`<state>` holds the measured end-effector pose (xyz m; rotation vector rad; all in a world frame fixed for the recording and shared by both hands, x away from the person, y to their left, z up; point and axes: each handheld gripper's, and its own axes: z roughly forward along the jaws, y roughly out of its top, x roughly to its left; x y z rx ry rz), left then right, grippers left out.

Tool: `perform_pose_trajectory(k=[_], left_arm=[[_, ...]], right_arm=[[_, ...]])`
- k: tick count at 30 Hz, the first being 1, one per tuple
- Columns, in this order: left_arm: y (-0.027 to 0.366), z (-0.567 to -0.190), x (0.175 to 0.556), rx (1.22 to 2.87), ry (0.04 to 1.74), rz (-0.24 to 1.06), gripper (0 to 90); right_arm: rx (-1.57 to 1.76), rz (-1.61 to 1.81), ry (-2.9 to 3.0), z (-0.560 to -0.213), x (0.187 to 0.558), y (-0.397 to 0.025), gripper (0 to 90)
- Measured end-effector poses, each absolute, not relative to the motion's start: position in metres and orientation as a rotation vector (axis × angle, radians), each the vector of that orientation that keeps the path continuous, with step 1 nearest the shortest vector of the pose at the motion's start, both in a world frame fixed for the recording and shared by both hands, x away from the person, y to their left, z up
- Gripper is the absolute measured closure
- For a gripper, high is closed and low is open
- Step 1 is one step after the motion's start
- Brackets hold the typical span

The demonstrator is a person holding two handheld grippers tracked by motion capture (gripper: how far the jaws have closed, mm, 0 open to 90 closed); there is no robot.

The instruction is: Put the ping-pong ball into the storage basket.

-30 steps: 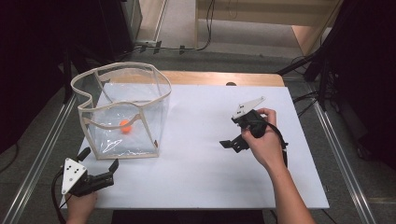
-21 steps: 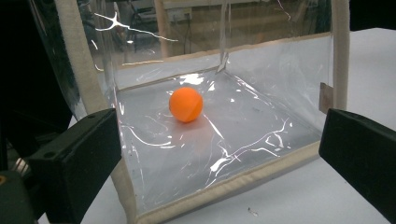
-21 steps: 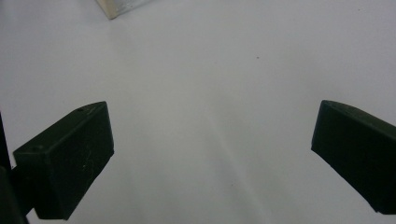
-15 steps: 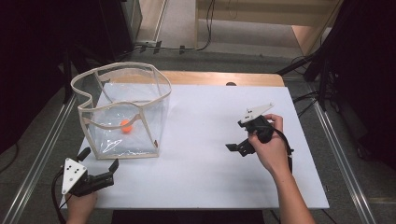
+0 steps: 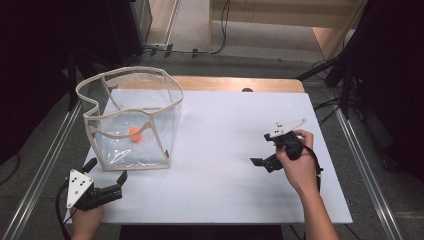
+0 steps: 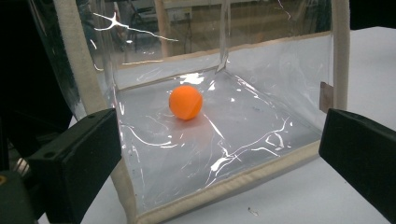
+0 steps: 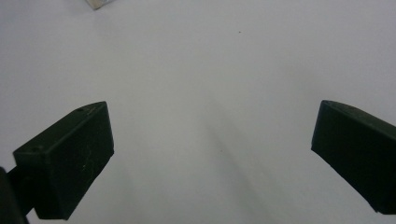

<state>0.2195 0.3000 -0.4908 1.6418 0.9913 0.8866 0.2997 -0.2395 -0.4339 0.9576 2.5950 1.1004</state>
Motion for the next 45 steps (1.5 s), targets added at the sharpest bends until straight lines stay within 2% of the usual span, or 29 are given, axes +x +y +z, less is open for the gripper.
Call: perform_pose_trajectory(k=[45], left_arm=[[0.299,-0.491,0.219,1.647,0.988,0.890,0.0]], right_arm=[[1.087,1.304,2.407,-0.473,0.260,-0.300,0.0]])
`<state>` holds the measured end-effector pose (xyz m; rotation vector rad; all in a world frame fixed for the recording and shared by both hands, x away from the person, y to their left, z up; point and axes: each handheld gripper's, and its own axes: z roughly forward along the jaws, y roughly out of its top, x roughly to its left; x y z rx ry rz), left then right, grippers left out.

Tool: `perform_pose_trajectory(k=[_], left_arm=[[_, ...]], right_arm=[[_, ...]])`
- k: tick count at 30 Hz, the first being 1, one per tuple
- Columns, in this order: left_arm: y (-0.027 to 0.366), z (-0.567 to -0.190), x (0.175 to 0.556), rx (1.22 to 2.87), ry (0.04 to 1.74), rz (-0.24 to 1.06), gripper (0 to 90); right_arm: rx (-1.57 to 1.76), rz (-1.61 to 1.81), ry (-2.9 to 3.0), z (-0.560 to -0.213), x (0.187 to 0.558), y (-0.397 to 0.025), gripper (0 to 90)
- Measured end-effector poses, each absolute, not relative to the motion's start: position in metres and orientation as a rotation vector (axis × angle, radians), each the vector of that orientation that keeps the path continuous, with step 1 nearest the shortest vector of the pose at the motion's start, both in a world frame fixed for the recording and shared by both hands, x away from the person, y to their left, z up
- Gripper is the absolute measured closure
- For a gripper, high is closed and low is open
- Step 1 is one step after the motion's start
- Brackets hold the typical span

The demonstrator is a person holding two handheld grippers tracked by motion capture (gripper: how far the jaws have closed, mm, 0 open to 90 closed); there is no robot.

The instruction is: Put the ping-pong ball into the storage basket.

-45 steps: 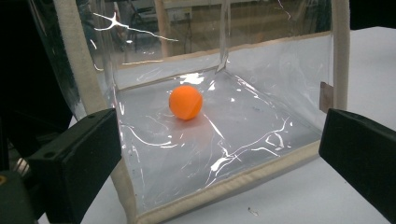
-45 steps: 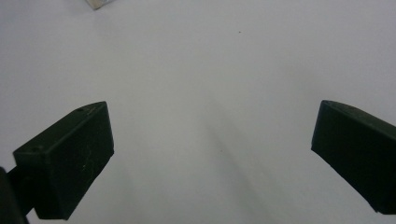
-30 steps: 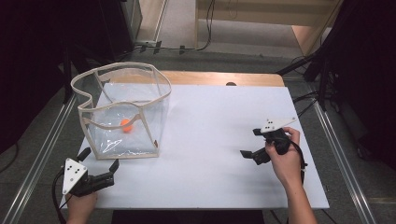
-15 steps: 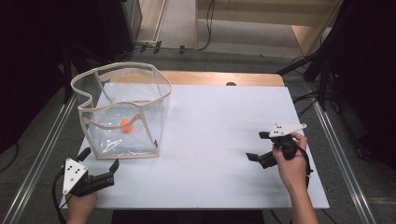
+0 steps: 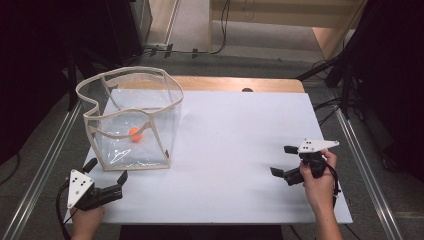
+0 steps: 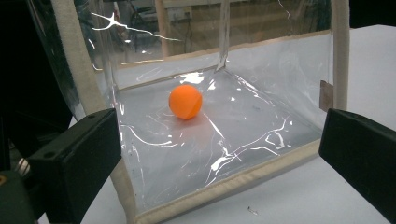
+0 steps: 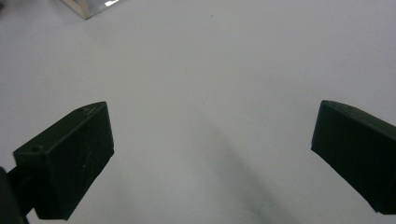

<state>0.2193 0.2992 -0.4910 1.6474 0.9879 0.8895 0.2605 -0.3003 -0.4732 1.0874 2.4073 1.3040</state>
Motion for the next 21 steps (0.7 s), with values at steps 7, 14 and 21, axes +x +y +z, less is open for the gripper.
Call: perform_pose_trajectory(k=[7,14,21], left_arm=[[0.299,-0.491,0.219,1.648,0.988,0.891,0.0],[0.299,-0.491,0.219,1.648,0.989,0.892,0.0],[0.299,-0.491,0.219,1.647,0.989,0.892,0.0]], right_arm=[[1.100,1.325,2.379,-0.477,0.254,-0.308,0.0],[1.103,1.355,2.350,-0.479,0.249,-0.315,0.0],[1.089,1.392,2.335,-0.481,0.245,-0.319,0.0]])
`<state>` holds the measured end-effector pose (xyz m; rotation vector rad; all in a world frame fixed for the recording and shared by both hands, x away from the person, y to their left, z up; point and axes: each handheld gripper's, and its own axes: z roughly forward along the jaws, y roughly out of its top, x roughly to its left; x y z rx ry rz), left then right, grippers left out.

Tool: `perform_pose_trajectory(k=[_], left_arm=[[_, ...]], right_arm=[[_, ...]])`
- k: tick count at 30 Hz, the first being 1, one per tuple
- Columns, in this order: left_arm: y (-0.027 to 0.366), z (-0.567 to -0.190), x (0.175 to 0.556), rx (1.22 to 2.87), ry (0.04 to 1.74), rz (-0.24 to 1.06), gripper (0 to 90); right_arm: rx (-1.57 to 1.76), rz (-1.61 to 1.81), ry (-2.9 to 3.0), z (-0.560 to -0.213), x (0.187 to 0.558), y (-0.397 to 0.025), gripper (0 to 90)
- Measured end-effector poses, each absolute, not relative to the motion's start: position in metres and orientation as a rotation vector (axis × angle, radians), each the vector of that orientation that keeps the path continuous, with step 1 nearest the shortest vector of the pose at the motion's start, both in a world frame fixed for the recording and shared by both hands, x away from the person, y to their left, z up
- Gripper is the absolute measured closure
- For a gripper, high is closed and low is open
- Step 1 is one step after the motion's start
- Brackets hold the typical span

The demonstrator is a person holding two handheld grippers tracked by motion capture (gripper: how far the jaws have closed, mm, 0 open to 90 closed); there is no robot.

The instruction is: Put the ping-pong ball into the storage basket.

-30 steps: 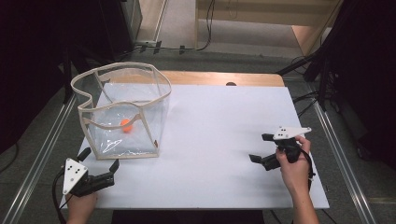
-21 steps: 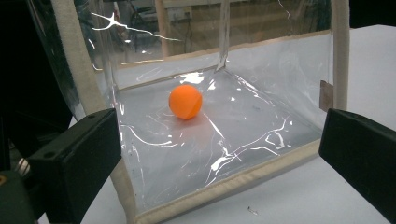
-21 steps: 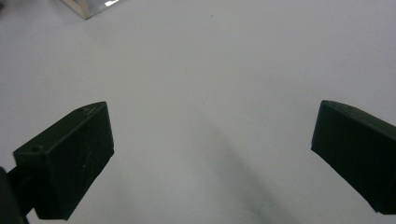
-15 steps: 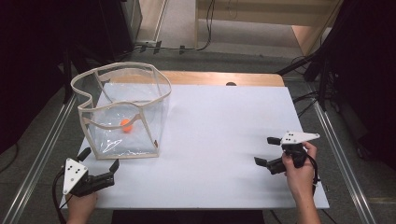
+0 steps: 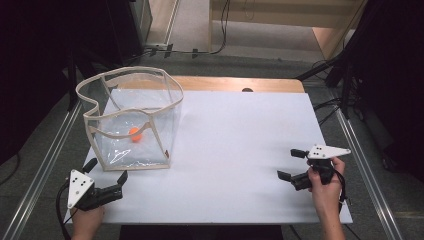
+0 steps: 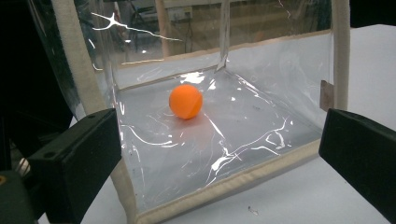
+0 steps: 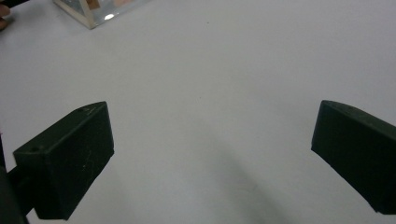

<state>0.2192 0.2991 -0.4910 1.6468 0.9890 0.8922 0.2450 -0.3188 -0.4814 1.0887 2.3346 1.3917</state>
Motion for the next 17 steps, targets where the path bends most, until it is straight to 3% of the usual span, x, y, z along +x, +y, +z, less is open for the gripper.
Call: perform_pose_trajectory(k=[17], left_arm=[[0.2991,-0.4910,0.2193,1.647,0.992,0.894,0.0]], right_arm=[[1.121,1.428,2.287,-0.4911,0.2368,-0.3282,0.0]])
